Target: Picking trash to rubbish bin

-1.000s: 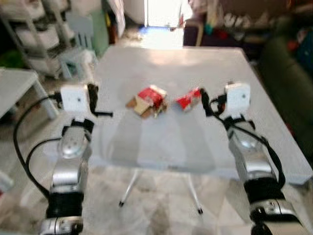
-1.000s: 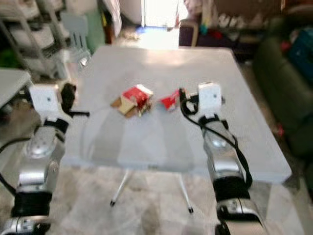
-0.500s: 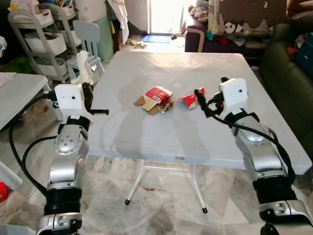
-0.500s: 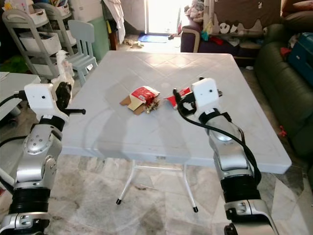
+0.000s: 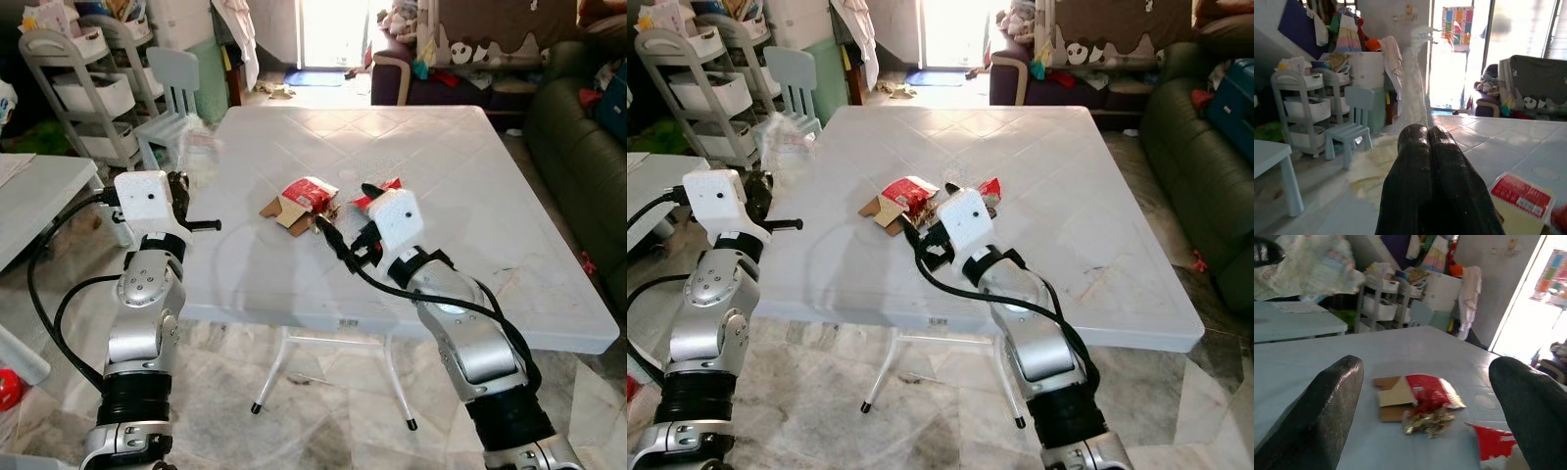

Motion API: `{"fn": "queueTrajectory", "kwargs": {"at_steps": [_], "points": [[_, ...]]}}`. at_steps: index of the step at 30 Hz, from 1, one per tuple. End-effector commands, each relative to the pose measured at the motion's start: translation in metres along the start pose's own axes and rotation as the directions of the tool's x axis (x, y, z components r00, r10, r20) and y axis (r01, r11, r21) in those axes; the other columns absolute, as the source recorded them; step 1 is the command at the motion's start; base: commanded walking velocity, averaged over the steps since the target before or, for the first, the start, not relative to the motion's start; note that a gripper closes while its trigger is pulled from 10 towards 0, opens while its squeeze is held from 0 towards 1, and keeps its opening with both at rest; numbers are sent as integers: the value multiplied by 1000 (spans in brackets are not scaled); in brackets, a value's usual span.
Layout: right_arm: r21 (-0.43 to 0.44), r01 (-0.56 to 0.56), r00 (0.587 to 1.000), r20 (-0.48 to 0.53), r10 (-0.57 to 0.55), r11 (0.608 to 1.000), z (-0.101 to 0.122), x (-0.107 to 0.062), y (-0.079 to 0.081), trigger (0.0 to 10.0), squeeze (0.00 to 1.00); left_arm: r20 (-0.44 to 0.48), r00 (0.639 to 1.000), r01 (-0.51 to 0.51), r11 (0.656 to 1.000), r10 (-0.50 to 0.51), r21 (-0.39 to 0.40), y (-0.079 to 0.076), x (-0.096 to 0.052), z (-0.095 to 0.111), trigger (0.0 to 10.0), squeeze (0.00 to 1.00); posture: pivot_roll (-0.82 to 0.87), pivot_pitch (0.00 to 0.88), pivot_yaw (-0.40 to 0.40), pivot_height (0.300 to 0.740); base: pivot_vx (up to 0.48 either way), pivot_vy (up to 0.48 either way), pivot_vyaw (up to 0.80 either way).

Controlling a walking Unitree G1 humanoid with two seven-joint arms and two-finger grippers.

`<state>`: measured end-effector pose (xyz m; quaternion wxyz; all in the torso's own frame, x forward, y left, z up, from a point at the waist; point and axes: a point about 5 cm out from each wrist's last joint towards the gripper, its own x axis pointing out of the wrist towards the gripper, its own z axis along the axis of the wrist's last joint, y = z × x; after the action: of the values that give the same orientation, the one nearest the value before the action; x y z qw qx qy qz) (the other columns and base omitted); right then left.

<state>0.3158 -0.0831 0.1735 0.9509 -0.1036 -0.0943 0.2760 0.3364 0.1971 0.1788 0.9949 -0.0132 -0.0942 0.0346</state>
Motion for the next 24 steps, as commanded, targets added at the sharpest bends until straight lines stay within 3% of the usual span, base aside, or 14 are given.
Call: {"fn": "queueTrajectory", "kwargs": {"at_steps": [1, 8, 11, 12, 16, 24], "points": [[14, 47, 999, 12, -47, 999, 5, -1, -5, 10000, 0, -13, 1000, -21, 1000, 21, -3, 2, 2, -1, 0, 0, -16, 5, 21, 740, 285, 0, 0], [38, 161, 987, 8, -162, 986, 6, 0, -11, 10000, 0, -3, 999, -33, 999, 33, -8, -4, -4, -4, 0, 0, -15, 11, 0, 740, 41, 0, 0], [28, 198, 980, -2, -198, 980, 5, 0, -13, 10000, 0, -1, 1000, -32, 999, 32, -12, -8, -8, -5, 0, 0, -18, 12, -8, 740, 0, 0, 800], [34, 207, 978, -7, -207, 978, 4, 0, -13, 10000, 0, -1, 1000, -28, 1000, 28, -13, -9, -8, -6, 510, 0, -18, 12, -8, 740, 0, 0, 800], [41, 224, 975, -12, -224, 974, 4, 1, -14, 10000, 0, -4, 1000, -20, 1000, 20, -12, -13, -9, -7, 0, 0, -23, 9, -10, 740, 0, 0, 800], [45, 235, 972, 1, -235, 971, 8, 6, -17, 10000, 0, 5, 1000, -27, 999, 28, -29, -13, -7, -5, 0, 0, -21, 5, -17, 740, 0, 0, 700]]}}
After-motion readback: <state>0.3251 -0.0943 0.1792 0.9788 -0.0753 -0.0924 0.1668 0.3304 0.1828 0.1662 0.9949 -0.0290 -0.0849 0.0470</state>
